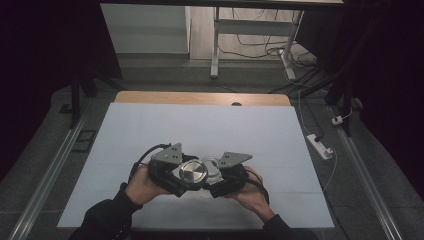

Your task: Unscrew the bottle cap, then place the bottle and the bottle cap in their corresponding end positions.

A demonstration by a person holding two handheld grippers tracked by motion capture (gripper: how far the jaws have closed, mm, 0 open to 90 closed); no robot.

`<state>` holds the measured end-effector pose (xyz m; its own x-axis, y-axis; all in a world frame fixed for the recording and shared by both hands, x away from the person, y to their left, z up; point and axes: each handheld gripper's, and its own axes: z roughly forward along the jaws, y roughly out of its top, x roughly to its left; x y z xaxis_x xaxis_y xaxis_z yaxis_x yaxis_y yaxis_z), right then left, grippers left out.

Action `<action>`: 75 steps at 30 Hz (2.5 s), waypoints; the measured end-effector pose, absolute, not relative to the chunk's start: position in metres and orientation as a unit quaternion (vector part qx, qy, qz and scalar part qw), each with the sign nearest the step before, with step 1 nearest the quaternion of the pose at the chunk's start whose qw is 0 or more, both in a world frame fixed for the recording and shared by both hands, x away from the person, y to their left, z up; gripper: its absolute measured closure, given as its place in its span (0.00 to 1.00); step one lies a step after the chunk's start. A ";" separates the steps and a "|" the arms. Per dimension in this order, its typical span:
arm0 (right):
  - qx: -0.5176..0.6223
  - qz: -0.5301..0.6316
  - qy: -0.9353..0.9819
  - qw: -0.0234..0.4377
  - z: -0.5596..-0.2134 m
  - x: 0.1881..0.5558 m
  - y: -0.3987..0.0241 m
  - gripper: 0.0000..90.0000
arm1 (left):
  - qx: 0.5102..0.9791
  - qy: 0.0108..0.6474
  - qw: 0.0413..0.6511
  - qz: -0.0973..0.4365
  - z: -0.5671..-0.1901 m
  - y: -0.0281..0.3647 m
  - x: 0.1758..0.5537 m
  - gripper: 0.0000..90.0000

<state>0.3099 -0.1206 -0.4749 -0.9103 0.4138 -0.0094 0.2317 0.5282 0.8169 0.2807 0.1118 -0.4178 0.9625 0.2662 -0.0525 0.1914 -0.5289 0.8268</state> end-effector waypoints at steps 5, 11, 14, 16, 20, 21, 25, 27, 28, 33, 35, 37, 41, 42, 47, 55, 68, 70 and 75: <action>0.191 0.450 0.867 0.103 -0.474 0.313 -0.122 0.17 | 0.874 0.132 0.467 0.038 -0.421 0.113 0.275 0.21; 0.189 0.452 0.865 0.104 -0.472 0.317 -0.122 0.17 | 0.875 0.134 0.464 0.036 -0.427 0.115 0.269 0.21; 0.189 0.453 0.865 0.106 -0.471 0.319 -0.123 0.17 | 0.875 0.136 0.464 0.033 -0.430 0.117 0.265 0.21; 0.189 0.453 0.865 0.107 -0.470 0.321 -0.123 0.17 | 0.875 0.138 0.463 0.033 -0.433 0.118 0.262 0.21; 0.190 0.453 0.864 0.107 -0.469 0.324 -0.123 0.17 | 0.875 0.141 0.462 0.029 -0.438 0.120 0.259 0.21; 0.190 0.453 0.864 0.108 -0.469 0.325 -0.123 0.17 | 0.875 0.141 0.461 0.030 -0.440 0.121 0.258 0.21; 0.190 0.452 0.865 0.109 -0.468 0.328 -0.122 0.17 | 0.875 0.143 0.462 0.027 -0.443 0.120 0.257 0.21; 0.191 0.452 0.864 0.110 -0.468 0.331 -0.121 0.17 | 0.876 0.140 0.460 0.028 -0.444 0.119 0.257 0.21; 0.192 0.453 0.864 0.111 -0.467 0.332 -0.121 0.17 | 0.877 0.139 0.459 0.028 -0.444 0.119 0.257 0.21; 0.198 0.455 0.860 0.114 -0.464 0.340 -0.120 0.17 | 0.878 0.133 0.458 0.033 -0.446 0.116 0.256 0.21; 0.201 0.457 0.859 0.115 -0.462 0.344 -0.120 0.17 | 0.879 0.133 0.457 0.032 -0.448 0.115 0.256 0.21; 0.203 0.457 0.858 0.117 -0.462 0.347 -0.120 0.17 | 0.880 0.134 0.455 0.034 -0.449 0.114 0.257 0.21; 0.208 0.457 0.856 0.119 -0.461 0.354 -0.118 0.17 | 0.881 0.132 0.452 0.035 -0.453 0.109 0.258 0.21; 0.213 0.455 0.856 0.120 -0.461 0.358 -0.116 0.17 | 0.882 0.132 0.452 0.036 -0.454 0.108 0.258 0.21; 0.219 0.452 0.856 0.122 -0.460 0.365 -0.113 0.17 | 0.885 0.131 0.446 0.036 -0.461 0.102 0.262 0.21; 0.229 0.453 0.852 0.129 -0.459 0.380 -0.107 0.17 | 0.888 0.134 0.437 0.040 -0.474 0.093 0.269 0.21; 0.244 0.450 0.847 0.143 -0.462 0.403 -0.098 0.17 | 0.882 0.158 0.442 0.042 -0.494 0.084 0.287 0.21; 0.245 0.451 0.846 0.143 -0.463 0.407 -0.096 0.17 | 0.882 0.160 0.442 0.044 -0.498 0.084 0.291 0.21; 0.250 0.448 0.846 0.147 -0.467 0.415 -0.090 0.17 | 0.883 0.169 0.436 0.045 -0.509 0.081 0.299 0.21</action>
<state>0.4152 -0.0903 -0.4666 -0.8316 0.5549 -0.0237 0.2921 0.4733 0.8311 0.2991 0.0811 -0.5093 0.9387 0.3380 -0.0684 0.2597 -0.5623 0.7851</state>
